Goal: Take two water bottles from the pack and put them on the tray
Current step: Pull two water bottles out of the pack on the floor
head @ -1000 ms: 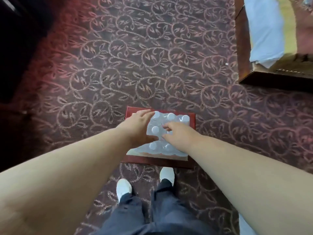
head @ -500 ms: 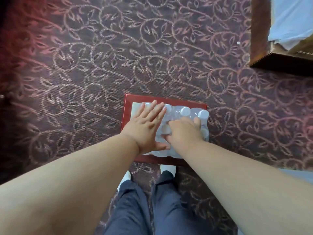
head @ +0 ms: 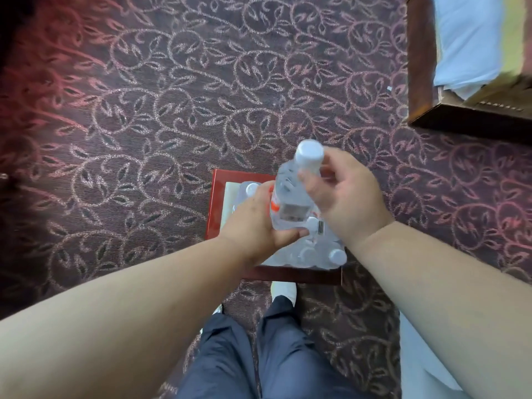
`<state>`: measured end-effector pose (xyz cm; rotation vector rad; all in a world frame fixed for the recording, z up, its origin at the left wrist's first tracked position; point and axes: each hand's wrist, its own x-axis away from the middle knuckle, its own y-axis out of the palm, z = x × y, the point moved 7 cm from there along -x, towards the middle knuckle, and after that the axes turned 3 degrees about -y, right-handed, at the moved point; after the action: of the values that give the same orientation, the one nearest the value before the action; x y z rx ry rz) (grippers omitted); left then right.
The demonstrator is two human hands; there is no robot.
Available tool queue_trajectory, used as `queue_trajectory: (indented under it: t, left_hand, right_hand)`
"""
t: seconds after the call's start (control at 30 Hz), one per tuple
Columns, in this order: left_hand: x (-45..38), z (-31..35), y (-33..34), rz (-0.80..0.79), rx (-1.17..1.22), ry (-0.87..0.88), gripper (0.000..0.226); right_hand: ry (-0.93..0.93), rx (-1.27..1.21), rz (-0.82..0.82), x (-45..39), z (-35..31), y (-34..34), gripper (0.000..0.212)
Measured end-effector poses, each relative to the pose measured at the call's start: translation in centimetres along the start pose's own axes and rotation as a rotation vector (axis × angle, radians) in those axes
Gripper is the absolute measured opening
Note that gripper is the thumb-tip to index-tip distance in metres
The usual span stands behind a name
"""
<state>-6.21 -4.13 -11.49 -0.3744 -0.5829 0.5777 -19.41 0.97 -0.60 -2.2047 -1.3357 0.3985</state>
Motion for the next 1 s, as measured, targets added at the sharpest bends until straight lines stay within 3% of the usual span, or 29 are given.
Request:
queue_trajectory:
  t: [0.1, 0.23, 0.37, 0.47, 0.57, 0.7, 0.9, 1.0]
  left_hand:
    - [1.5, 1.0, 0.2, 0.013, 0.147, -0.061, 0.076]
    - [2.0, 0.8, 0.3, 0.082, 0.298, -0.161, 0.066]
    - [1.1, -0.5, -0.3, 0.202, -0.045, -0.245, 0.050]
    - [0.7, -1.5, 0.3, 0.191, -0.151, -0.333, 0.062]
    - [0.5, -1.6, 0.3, 0.214, -0.161, -0.363, 0.062]
    - [0.3, -2.1, -0.2, 0.257, -0.040, -0.458, 0.061]
    - [0.3, -1.9, -0.1, 0.252, -0.048, -0.489, 0.073]
    - [0.3, -2.0, -0.1, 0.260, -0.067, -0.485, 0.074]
  right_hand:
    - [0.119, -0.004, 0.021, -2.2, -0.1, -0.7, 0.011]
    - [0.445, -0.099, -0.042, -2.6, 4.6, 1.9, 0.031]
    - [0.654, -0.146, -0.219, -1.4, 8.1, 5.6, 0.051]
    - [0.521, 0.153, -0.364, -0.7, 8.6, 5.9, 0.048]
    - [0.329, 0.468, -0.323, 0.6, 8.5, 4.5, 0.042]
    - [0.237, 0.853, -0.629, 3.0, 9.3, 6.2, 0.022]
    - [0.462, 0.995, -0.915, 2.4, 11.1, 8.5, 0.039]
    - [0.485, 1.035, -0.995, 1.4, 11.4, 9.3, 0.051]
